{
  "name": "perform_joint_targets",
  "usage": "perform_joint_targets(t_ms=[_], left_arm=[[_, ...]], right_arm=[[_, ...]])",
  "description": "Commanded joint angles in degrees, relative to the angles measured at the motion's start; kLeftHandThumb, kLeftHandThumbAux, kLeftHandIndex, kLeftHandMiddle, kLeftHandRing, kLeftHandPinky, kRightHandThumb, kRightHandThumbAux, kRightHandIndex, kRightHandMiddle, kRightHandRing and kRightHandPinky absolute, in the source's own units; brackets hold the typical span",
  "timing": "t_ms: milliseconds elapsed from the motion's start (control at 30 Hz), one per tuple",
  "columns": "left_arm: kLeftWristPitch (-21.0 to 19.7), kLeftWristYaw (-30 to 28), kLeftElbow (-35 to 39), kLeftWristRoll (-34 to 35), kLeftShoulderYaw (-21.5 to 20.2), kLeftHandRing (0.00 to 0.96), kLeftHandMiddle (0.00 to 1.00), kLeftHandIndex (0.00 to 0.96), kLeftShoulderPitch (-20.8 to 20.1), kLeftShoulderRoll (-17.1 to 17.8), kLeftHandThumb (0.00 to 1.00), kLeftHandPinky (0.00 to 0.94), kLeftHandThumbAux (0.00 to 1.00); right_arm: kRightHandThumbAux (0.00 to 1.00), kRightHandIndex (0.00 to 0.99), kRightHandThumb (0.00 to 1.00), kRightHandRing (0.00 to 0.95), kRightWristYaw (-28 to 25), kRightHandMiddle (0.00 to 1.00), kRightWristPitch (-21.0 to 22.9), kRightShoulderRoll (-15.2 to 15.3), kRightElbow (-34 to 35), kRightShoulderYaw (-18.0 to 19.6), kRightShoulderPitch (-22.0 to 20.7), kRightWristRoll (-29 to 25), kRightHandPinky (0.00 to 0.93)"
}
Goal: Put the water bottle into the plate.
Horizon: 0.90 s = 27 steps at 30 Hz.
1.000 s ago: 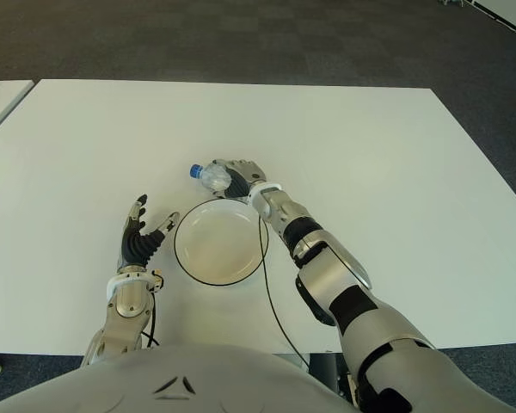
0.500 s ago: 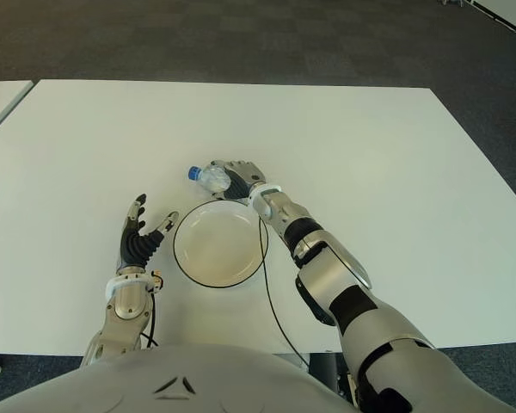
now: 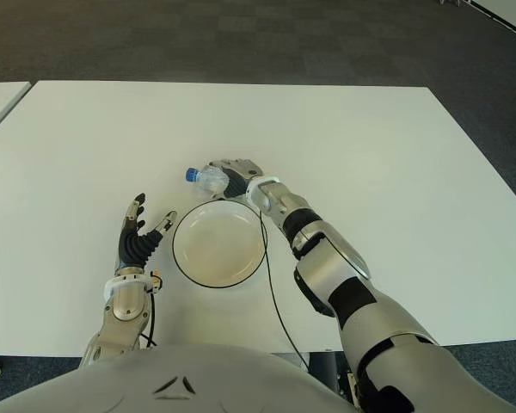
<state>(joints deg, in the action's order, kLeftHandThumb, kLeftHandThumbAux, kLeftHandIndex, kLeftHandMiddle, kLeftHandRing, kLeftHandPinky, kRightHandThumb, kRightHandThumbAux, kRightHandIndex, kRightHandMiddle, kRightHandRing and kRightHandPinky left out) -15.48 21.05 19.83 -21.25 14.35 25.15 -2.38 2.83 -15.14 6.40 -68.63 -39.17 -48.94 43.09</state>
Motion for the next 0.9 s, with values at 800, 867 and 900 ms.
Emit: perform_joint_targets(t_ms=[800, 867, 900], left_arm=[[-0.3, 1.9, 2.7, -0.4, 3.7, 0.077, 0.071, 0.063, 1.6, -4.3, 0.202, 0.109, 0.629], [-0.1, 2.1, 2.7, -0.4, 3.7, 0.078, 0.072, 0.063, 1.6, -4.3, 0.203, 0.11, 0.629], [0.0, 2.1, 2.6, -0.4, 3.7, 0.078, 0.072, 0.063, 1.6, -4.3, 0.205, 0.109, 0.63]], right_arm=[[0.545, 0.087, 0.336, 0.308, 3.1, 0.209, 3.3, -0.7, -3.1, -1.8, 1.6, 0.9, 0.423], [0.545, 0.095, 0.337, 0.314, 3.7, 0.218, 3.1, -0.8, -3.1, -1.7, 1.7, 0.7, 0.424], [0.545, 0.105, 0.337, 0.318, 4.0, 0.228, 3.0, -0.8, -3.1, -1.6, 1.7, 0.6, 0.417]])
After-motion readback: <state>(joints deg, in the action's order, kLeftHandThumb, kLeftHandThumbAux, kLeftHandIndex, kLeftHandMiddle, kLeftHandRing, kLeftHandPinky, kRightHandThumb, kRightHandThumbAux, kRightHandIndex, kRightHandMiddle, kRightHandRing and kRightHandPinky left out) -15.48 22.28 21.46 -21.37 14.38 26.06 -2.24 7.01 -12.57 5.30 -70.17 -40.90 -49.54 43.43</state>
